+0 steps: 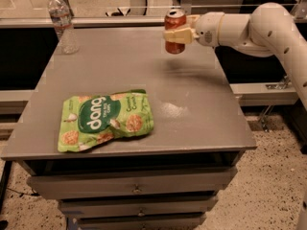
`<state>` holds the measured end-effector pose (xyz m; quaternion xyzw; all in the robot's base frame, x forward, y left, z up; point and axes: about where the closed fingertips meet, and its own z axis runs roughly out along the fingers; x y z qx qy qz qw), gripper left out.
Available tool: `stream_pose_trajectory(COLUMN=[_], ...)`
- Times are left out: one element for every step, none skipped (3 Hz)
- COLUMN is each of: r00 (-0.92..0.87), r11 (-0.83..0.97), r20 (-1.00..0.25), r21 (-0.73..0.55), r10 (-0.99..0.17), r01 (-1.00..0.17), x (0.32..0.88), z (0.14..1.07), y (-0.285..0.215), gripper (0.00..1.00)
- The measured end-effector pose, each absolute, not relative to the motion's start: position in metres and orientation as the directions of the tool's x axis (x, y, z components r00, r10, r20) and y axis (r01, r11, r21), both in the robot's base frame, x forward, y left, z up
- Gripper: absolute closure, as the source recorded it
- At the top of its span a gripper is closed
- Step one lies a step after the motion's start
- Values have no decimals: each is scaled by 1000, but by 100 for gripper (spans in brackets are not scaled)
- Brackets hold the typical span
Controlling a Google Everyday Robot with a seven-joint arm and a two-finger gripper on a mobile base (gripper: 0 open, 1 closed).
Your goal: Move coke can near water bottle
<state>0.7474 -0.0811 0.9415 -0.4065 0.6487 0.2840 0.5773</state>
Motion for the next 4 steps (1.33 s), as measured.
stream_pose_trajectory(r00=[-21,-33,-25,7], r11=[497,497,495,469], r20=[-984,-986,-988,-990], r21=[-70,-52,-53,-74], r10=[-175,-162,-150,-144], r01=[-865,-866,-867,-880], x=[751,753,764,787], z=[944,942,940,945], y=[-43,-11,17,51], gripper=[100,100,100,100])
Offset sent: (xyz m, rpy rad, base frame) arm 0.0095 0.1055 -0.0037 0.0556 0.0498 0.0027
